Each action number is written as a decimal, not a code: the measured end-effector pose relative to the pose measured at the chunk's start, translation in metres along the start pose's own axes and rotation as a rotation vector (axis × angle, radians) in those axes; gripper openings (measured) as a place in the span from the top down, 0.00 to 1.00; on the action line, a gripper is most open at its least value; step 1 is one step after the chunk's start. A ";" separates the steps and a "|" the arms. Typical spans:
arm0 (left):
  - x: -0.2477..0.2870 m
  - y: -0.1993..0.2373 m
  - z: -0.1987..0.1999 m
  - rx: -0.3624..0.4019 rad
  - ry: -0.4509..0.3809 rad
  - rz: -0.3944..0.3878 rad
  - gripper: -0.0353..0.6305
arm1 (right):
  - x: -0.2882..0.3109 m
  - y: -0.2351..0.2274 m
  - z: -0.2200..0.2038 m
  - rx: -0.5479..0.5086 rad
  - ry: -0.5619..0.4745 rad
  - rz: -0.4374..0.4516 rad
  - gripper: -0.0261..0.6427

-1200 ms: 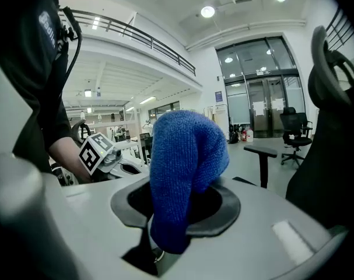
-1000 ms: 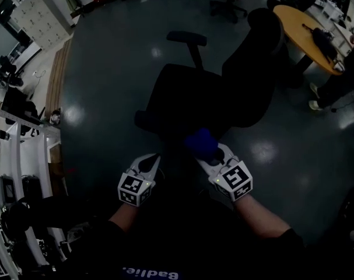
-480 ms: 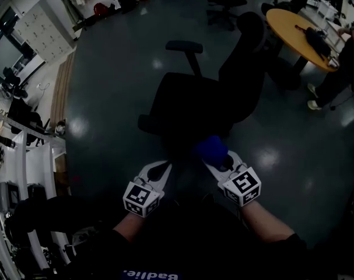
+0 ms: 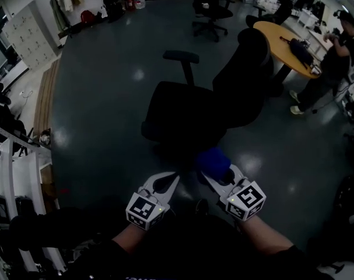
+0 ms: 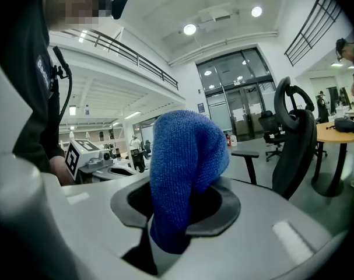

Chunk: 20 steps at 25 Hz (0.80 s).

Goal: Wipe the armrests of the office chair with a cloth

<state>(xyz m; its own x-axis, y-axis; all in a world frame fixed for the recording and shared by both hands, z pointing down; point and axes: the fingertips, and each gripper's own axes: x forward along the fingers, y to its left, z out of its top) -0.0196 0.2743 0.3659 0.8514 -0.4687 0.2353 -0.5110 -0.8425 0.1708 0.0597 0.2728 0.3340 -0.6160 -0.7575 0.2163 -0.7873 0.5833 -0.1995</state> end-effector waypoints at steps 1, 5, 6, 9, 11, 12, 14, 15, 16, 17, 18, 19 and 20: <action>-0.003 0.001 -0.002 0.007 -0.002 -0.012 0.92 | 0.000 0.006 0.001 0.009 -0.009 -0.005 0.76; -0.005 0.001 -0.004 -0.005 -0.013 -0.036 0.92 | -0.005 0.019 0.016 0.061 -0.066 0.000 0.76; -0.005 -0.002 0.000 -0.014 -0.018 -0.037 0.92 | -0.010 0.020 0.020 0.076 -0.082 0.001 0.76; -0.006 -0.018 0.019 0.002 -0.044 -0.039 0.92 | -0.024 0.021 0.028 0.096 -0.106 0.012 0.76; -0.008 -0.030 0.032 0.019 -0.057 -0.035 0.92 | -0.028 0.023 0.031 0.079 -0.111 0.040 0.76; -0.008 -0.036 0.037 0.020 -0.061 -0.031 0.92 | -0.030 0.024 0.033 0.067 -0.111 0.055 0.76; -0.007 -0.049 0.045 0.017 -0.069 -0.030 0.92 | -0.036 0.022 0.039 0.041 -0.121 0.073 0.76; -0.004 -0.056 0.048 0.018 -0.072 -0.032 0.92 | -0.041 0.019 0.041 0.032 -0.131 0.075 0.76; -0.002 -0.062 0.049 0.022 -0.071 -0.035 0.92 | -0.045 0.016 0.043 0.030 -0.142 0.074 0.76; 0.001 -0.067 0.051 0.027 -0.067 -0.037 0.92 | -0.048 0.013 0.044 0.038 -0.149 0.072 0.76; 0.003 -0.072 0.051 0.033 -0.062 -0.039 0.92 | -0.052 0.010 0.044 0.051 -0.154 0.073 0.76; 0.005 -0.077 0.052 0.039 -0.057 -0.041 0.92 | -0.055 0.009 0.042 0.065 -0.155 0.076 0.76; 0.006 -0.081 0.051 0.045 -0.053 -0.043 0.92 | -0.058 0.008 0.038 0.074 -0.154 0.081 0.76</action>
<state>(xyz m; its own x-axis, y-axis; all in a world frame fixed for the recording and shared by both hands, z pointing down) 0.0334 0.3263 0.3043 0.8780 -0.4445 0.1778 -0.4692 -0.8725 0.1360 0.0902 0.3098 0.2834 -0.6616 -0.7482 0.0488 -0.7279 0.6253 -0.2814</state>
